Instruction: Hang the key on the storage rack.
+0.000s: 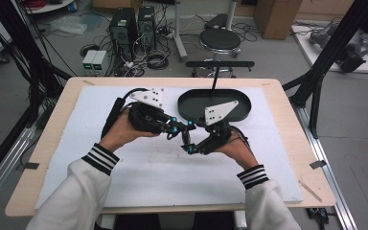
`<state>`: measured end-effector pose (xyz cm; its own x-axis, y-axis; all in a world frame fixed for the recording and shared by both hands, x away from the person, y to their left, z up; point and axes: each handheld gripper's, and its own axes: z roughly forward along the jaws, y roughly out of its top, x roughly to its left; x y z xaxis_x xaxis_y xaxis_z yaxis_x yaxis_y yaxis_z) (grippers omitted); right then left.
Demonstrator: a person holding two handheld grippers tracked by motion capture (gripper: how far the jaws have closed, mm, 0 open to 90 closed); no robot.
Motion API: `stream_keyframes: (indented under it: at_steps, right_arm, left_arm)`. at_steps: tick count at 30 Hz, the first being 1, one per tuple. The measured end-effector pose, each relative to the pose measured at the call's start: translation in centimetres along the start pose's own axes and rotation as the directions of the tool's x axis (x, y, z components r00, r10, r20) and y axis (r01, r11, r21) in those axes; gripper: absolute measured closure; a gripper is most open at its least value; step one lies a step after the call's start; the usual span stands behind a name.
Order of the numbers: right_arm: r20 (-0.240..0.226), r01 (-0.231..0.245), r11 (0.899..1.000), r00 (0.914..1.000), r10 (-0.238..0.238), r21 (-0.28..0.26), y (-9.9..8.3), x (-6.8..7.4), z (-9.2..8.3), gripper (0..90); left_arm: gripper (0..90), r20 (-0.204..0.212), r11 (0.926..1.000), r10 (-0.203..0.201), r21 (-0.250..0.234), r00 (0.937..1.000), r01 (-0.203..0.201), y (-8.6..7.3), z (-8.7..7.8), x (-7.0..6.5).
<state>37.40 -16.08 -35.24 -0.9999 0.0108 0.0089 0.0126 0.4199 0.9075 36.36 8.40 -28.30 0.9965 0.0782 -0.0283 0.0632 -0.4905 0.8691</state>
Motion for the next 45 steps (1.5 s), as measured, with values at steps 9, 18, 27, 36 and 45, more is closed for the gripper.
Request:
stream_keyframes:
  at_steps: [9,18,27,36,45]
  right_arm:
    - [-0.015,0.024,1.000,0.9996,-0.024,0.019,0.1,0.2,0.2,46.8]
    - [-0.009,0.035,0.998,0.9993,-0.035,0.047,0.2,0.4,0.3,47.8]
    - [0.004,0.017,0.997,0.9999,-0.017,0.069,0.3,0.6,0.0,48.1]
    - [0.039,-0.030,0.995,0.9989,0.027,0.095,0.4,0.6,-0.5,48.2]
    - [0.120,-0.102,0.987,0.9890,0.087,0.126,0.2,0.1,-1.9,48.2]
  left_arm:
    - [85.0,0.007,1.0000,0.001,0.008,1.0000,-0.001,-0.1,0.1,0.0]
    - [84.9,0.021,0.9997,0.004,0.022,0.9998,-0.004,-0.3,0.2,0.1]
    - [84.2,0.029,0.9997,0.003,0.023,0.9996,-0.004,-0.5,0.3,0.4]
    - [55.4,-0.023,0.9985,-0.008,-0.054,0.9997,0.007,-2.1,-0.2,1.0]
    - [1.7,-0.243,0.9791,-0.117,-0.191,0.9629,0.071,-5.5,-2.9,1.0]
